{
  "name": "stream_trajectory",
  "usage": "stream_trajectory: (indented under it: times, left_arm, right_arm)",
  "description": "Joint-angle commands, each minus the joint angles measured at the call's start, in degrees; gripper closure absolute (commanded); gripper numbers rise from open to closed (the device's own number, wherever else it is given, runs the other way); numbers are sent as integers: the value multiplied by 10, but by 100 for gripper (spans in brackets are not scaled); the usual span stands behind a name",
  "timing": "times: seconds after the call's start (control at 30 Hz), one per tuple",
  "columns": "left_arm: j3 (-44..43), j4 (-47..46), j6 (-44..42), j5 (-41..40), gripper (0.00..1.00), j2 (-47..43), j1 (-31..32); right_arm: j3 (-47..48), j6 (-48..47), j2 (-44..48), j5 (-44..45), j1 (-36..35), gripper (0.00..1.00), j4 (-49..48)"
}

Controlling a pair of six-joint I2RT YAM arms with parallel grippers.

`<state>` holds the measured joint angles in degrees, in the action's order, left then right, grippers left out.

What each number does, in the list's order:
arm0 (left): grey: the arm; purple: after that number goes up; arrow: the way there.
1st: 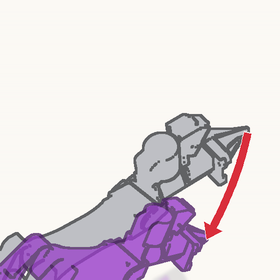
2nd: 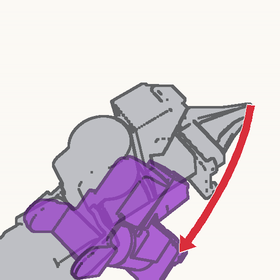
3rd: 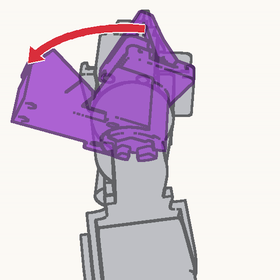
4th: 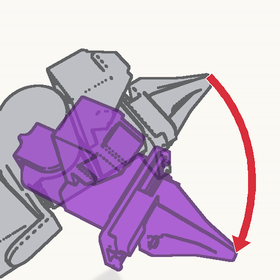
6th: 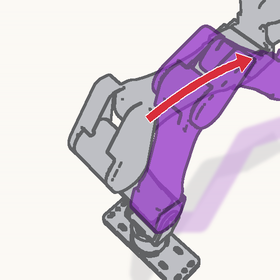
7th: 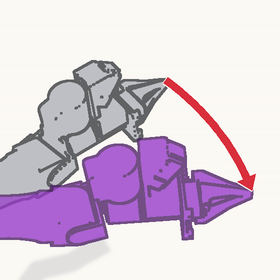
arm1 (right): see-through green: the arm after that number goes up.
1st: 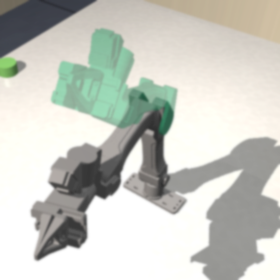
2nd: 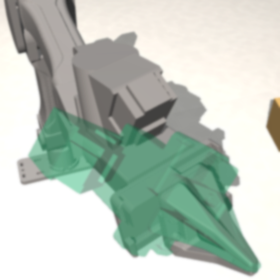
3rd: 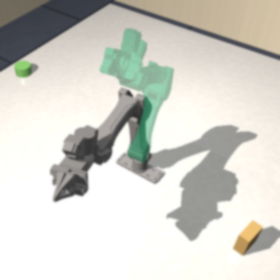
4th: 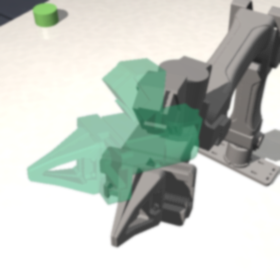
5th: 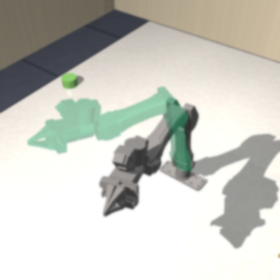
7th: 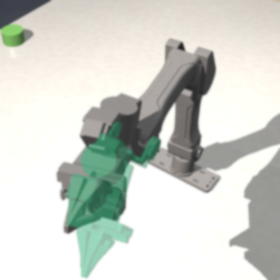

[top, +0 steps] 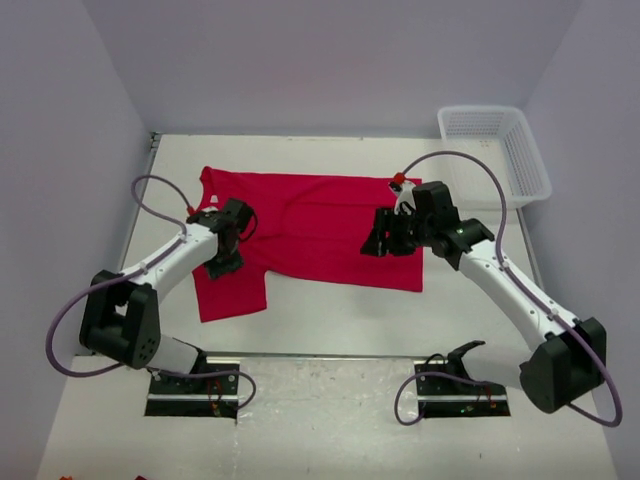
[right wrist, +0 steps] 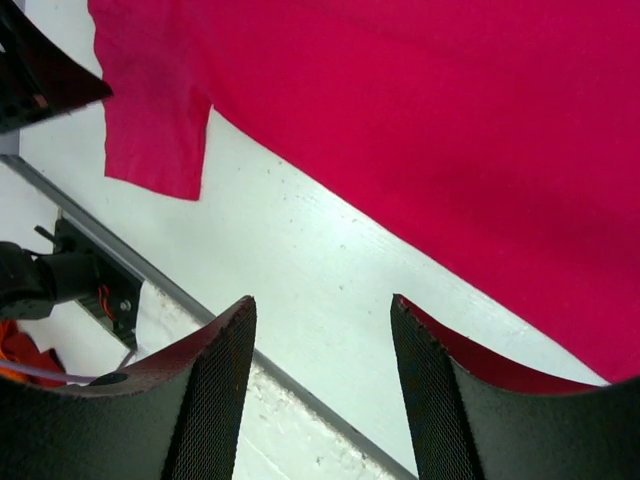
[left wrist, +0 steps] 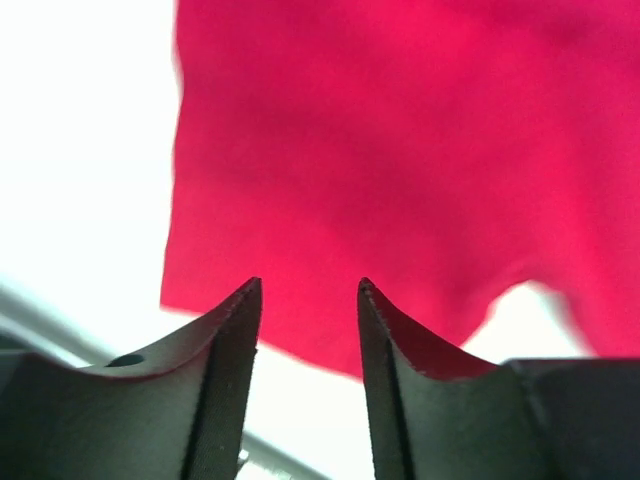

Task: Fold and stack the t-shirts
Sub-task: Grap the side of the flattened tshirt closest away from the robot with both arms

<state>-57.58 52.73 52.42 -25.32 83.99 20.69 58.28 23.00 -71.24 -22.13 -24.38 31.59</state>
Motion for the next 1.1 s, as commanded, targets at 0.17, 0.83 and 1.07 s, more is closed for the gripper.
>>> stream_trajectory:
  times: [0.17, 0.83, 1.07]
  left_arm:
    - [88, 34, 171, 61, 57, -105, -2]
    - [150, 101, 203, -2, 55, -113, -77]
    - [161, 90, 186, 0, 55, -92, -101]
  right_arm:
    - [-35, 2, 97, -48, -2, 42, -19]
    - [-63, 5, 164, -79, -3, 41, -25]
    - [-68, 7, 175, -82, -3, 41, -23]
